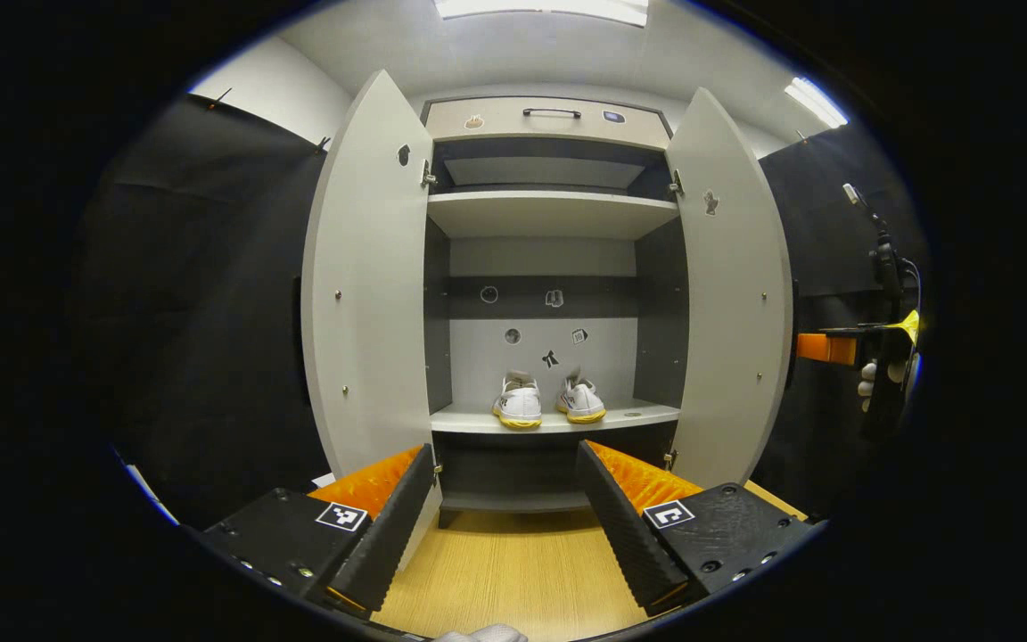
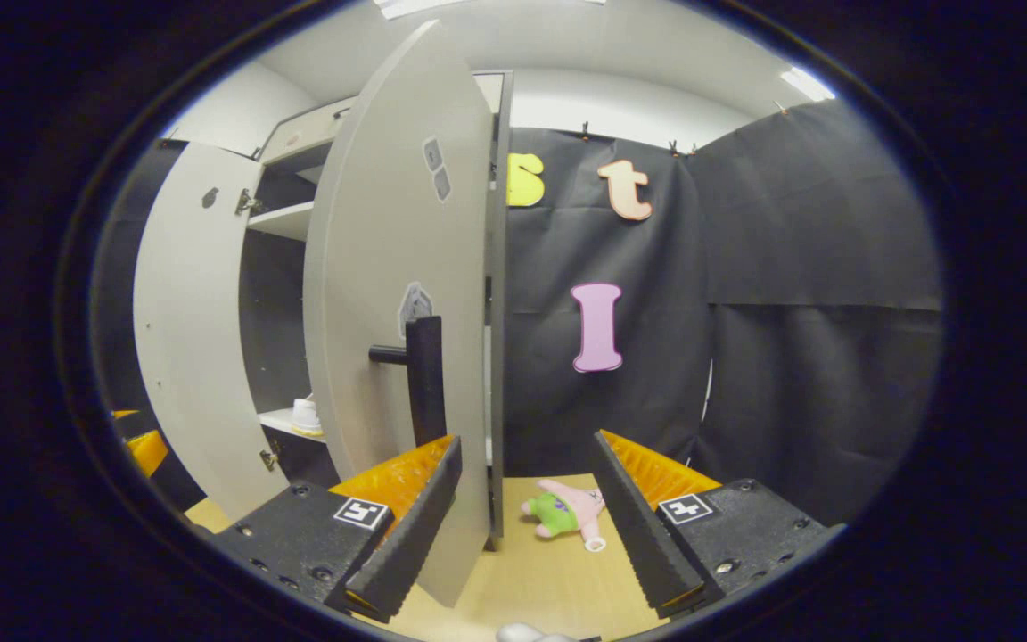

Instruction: Grab one shoe with the right hand and put it into the shoe cabinet, grab the other shoe with the left hand and put it into the shoe cabinet; then close the right door with the right hand and the left door with the left hand.

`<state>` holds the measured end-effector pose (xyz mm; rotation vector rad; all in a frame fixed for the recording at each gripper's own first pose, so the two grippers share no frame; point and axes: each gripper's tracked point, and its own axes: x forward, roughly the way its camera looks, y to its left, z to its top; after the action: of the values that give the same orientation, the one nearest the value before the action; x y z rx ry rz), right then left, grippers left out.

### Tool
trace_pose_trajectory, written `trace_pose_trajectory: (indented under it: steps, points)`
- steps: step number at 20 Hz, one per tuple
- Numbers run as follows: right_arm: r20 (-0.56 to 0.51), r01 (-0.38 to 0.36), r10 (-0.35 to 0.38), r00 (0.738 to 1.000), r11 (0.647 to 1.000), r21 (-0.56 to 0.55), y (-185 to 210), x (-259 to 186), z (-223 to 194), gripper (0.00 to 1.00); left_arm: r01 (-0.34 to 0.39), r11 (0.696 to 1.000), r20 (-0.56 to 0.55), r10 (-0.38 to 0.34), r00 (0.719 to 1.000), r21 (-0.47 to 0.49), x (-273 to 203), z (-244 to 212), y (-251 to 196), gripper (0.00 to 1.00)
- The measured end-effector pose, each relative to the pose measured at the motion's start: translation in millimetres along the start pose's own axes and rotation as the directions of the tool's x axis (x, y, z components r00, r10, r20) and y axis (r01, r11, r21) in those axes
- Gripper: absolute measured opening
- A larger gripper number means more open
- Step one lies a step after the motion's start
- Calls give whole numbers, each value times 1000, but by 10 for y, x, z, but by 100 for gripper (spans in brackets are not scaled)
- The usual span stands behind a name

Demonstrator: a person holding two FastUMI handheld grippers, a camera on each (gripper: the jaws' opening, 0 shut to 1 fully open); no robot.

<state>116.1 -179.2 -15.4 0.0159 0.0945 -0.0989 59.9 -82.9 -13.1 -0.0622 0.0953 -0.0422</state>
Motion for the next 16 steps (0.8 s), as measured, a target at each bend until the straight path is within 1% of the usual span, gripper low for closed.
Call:
trace_pose_trajectory:
  steps: [7, 8, 9, 10, 11, 12, 14, 16]
  points:
    - [-2, -110, 110, 994, 994, -20, 554, 98, 9, 95, -30, 999, -10, 30, 999, 15, -106, -5, 131, 96]
    - [2, -128, 128, 992, 991, -25, 644, 131, 18, 89, -36, 999, -11, 36, 999, 15, -127, -6, 149, 96]
    - [-1, -153, 153, 988, 988, -29, 753, 156, 12, 95, -43, 999, -8, 43, 999, 14, -148, -1, 172, 96]
    - [-4, -190, 190, 982, 981, -33, 898, 175, 3, 89, -46, 999, -11, 46, 999, 13, -169, -6, 187, 96]
    - [-3, -224, 224, 975, 974, -39, 1043, 187, -1, 89, -52, 999, -13, 52, 999, 13, -190, -12, 211, 96]
    - [-6, -239, 239, 971, 970, -49, 1138, 189, -9, 97, -58, 998, -11, 58, 998, 13, -202, 1, 232, 96]
    - [-3, -269, 269, 963, 962, -56, 1306, 143, -26, 100, -68, 998, -12, 68, 998, 10, -235, 7, 266, 96]
    - [-5, -291, 291, 957, 955, -51, 1417, 57, -39, 100, -75, 997, -9, 75, 997, 6, -261, 9, 307, 96]
